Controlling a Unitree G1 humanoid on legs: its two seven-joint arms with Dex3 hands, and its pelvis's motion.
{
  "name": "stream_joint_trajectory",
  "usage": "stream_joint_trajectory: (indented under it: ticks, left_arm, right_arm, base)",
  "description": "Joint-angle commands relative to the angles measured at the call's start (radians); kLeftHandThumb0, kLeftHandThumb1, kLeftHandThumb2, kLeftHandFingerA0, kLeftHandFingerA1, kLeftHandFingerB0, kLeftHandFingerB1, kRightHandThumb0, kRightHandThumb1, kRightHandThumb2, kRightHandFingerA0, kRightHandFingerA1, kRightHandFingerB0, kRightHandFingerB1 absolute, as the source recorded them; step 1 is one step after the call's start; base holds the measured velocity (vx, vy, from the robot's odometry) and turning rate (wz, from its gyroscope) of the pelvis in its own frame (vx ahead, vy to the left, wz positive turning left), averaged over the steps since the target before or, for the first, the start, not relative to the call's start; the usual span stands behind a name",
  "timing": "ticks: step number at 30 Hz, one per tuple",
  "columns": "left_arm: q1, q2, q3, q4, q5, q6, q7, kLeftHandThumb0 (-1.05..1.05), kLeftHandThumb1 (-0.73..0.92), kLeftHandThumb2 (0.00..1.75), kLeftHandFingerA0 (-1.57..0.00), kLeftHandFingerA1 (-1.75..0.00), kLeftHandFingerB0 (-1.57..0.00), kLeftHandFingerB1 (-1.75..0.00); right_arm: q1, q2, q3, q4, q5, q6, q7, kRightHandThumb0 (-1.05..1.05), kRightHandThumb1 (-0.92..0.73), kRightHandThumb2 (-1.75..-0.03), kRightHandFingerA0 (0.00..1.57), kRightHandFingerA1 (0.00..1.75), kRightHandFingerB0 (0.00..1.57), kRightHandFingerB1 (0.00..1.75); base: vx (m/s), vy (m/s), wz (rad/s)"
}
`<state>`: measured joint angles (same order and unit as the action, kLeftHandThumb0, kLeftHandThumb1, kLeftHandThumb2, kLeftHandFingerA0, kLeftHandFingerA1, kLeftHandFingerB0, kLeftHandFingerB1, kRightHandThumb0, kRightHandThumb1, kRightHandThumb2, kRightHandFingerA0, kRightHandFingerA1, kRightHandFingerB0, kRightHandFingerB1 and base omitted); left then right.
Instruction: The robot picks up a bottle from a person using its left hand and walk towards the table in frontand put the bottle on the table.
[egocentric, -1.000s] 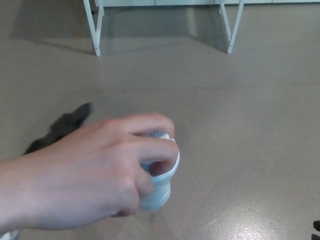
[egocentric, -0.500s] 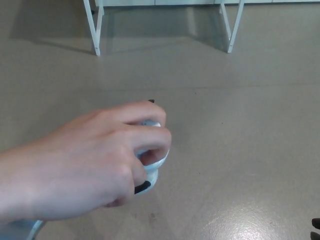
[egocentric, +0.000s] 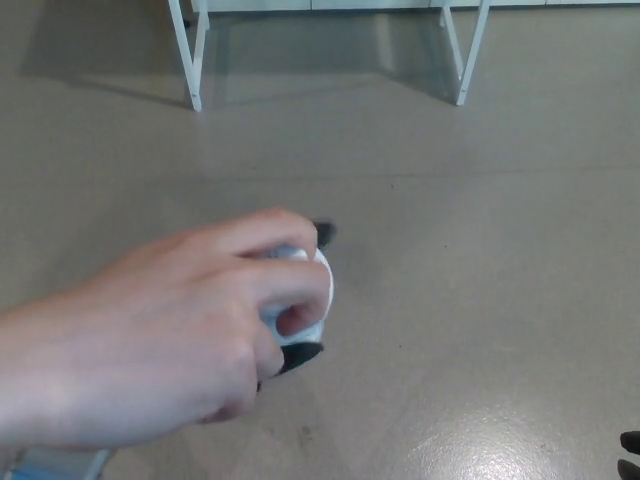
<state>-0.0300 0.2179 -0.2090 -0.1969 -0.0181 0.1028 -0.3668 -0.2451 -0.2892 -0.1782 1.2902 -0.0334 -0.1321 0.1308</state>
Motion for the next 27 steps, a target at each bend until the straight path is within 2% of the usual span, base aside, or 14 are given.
stream_joint_trajectory:
  ticks: [1, 2, 4, 5, 9, 26, 27]
  left_arm:
    - [-0.016, -0.055, -0.009, 0.013, 0.173, 0.022, 0.198, -0.13, 0.87, 0.68, -0.98, -1.33, -0.85, -0.66]
    - [-0.012, -0.064, -0.011, 0.018, 0.182, 0.009, 0.208, -0.12, 0.83, 0.73, -0.90, -1.42, -0.74, -0.96]
    - [-0.006, -0.077, -0.014, 0.027, 0.195, -0.011, 0.224, -0.12, 0.83, 0.73, -0.90, -1.42, -0.74, -0.96]
    - [-0.005, -0.081, -0.014, 0.031, 0.197, -0.015, 0.226, -0.11, 0.82, 0.76, -0.93, -1.38, -0.74, -1.03]
    - [0.006, -0.090, -0.010, 0.041, 0.192, -0.033, 0.225, -0.12, 0.81, 0.76, -0.92, -1.39, -0.73, -1.05]
    - [0.032, -0.079, -0.004, -0.017, 0.181, -0.019, 0.194, -0.12, 0.82, 0.72, -0.91, -1.24, -0.74, -0.96]
    - [0.035, -0.078, -0.004, -0.021, 0.180, -0.018, 0.192, -0.11, 0.81, 0.71, -0.91, -1.23, -0.75, -0.95]
  right_arm:
    - [-0.017, -0.015, 0.001, 0.005, 0.000, -0.004, -0.011, -0.35, -0.58, -0.56, 0.73, 0.48, 0.59, 0.42]
    - [-0.018, -0.016, 0.003, 0.006, -0.001, -0.003, -0.011, -0.34, -0.58, -0.57, 0.70, 0.47, 0.57, 0.42]
    - [-0.021, -0.018, 0.005, 0.007, -0.004, -0.001, -0.011, -0.34, -0.58, -0.57, 0.70, 0.47, 0.57, 0.42]
    - [-0.021, -0.018, 0.006, 0.007, -0.004, -0.001, -0.011, -0.33, -0.59, -0.57, 0.68, 0.46, 0.57, 0.42]
    - [-0.021, -0.020, 0.013, 0.007, -0.007, -0.006, -0.011, -0.33, -0.57, -0.57, 0.68, 0.46, 0.57, 0.42]
    - [-0.018, -0.023, 0.031, 0.009, -0.014, -0.019, -0.008, -0.38, -0.57, -0.56, 0.68, 0.46, 0.59, 0.42]
    - [-0.016, -0.021, 0.032, 0.009, -0.014, -0.019, -0.007, -0.38, -0.44, -0.85, 0.60, 0.63, 0.48, 0.56]
  base:
    - [0.00, 0.000, 0.00]
    - [0.00, 0.000, 0.00]
    - [0.00, 0.000, 0.00]
    - [0.00, 0.000, 0.00]
    - [0.00, 0.000, 0.00]
    - [0.00, 0.000, 0.00]
    - [0.00, 0.000, 0.00]
